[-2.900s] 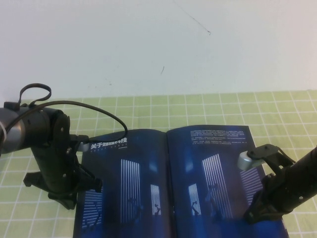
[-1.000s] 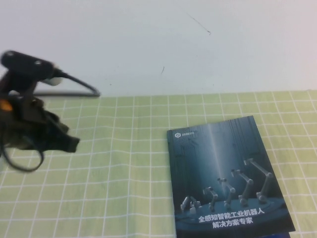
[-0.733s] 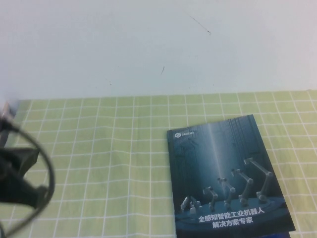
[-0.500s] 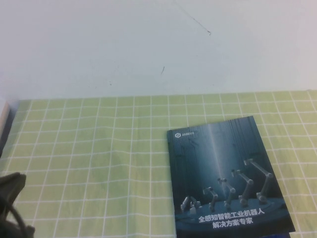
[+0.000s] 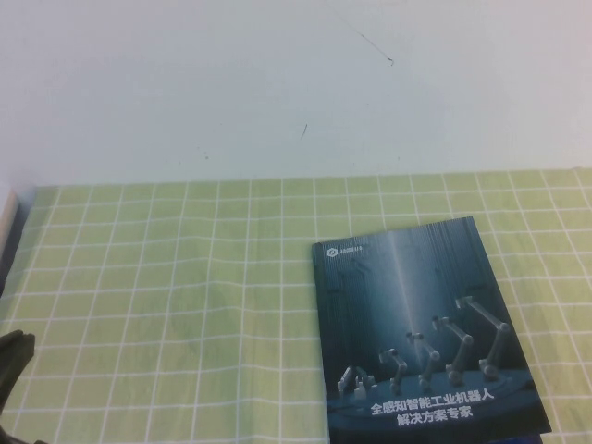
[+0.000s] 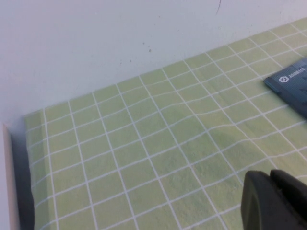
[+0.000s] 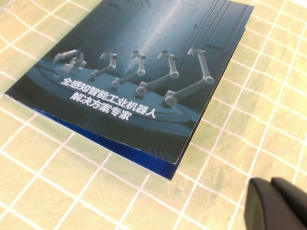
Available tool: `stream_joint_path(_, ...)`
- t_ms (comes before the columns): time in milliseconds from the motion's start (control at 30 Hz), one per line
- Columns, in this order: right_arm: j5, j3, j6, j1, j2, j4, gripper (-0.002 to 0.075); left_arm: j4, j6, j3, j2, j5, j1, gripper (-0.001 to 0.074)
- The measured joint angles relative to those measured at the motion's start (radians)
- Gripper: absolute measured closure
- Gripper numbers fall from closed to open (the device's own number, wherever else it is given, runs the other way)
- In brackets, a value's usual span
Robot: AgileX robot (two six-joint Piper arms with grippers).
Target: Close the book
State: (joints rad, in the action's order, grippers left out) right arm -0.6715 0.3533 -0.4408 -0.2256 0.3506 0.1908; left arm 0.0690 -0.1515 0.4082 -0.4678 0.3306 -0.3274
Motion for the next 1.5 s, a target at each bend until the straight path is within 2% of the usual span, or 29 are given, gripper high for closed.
stream_joint_path(300, 0.0, 0.0, 0.0, 0.0, -0.001, 0.001, 0.0729, 0.0, 0.0, -0.01, 0.012, 0.002, 0.002, 0.0737)
stream_joint_path(500, 0.0, 0.0, 0.0, 0.0, -0.001, 0.007, 0.0729, -0.02, 0.007, -0.121, 0.193, -0.025, 0.102, 0.0737)
stream_joint_path(733, 0.0, 0.0, 0.0, 0.0, -0.001, 0.009, 0.0729, -0.038, 0.076, -0.372, 0.423, -0.097, 0.2, 0.0737)
stream_joint_path(900, -0.002, 0.0, 0.0, 0.0, -0.002, 0.016, 0.0729, -0.04, 0.152, -0.427, 0.476, -0.017, 0.208, 0.0737)
stream_joint_path(1500, -0.002, 0.0, 0.0, 0.0, -0.003, 0.018, 0.0729, -0.052, 0.25, -0.426, 0.48, -0.009, 0.208, 0.0737)
